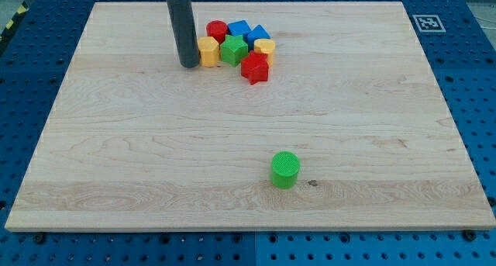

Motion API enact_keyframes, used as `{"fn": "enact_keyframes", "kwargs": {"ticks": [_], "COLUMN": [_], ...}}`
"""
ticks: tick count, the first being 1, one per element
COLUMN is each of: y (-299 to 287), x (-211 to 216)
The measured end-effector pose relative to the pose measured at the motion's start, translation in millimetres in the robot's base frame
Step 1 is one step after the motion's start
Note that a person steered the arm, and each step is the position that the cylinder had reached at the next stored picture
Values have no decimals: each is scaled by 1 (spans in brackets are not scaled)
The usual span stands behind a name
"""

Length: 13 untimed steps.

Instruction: Push the green circle to the group of blocks

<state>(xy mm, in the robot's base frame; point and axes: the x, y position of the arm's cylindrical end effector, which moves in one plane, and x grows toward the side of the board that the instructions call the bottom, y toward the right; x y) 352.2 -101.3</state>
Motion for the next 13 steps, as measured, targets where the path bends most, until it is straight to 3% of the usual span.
{"fn": "enact_keyframes", "kwargs": {"ticks": [3, 5, 7, 9, 11, 12, 13], "y": [-5, -16, -16, -2, 134, 174, 175], "x": [-2, 35, 119, 234, 245, 245, 245]}}
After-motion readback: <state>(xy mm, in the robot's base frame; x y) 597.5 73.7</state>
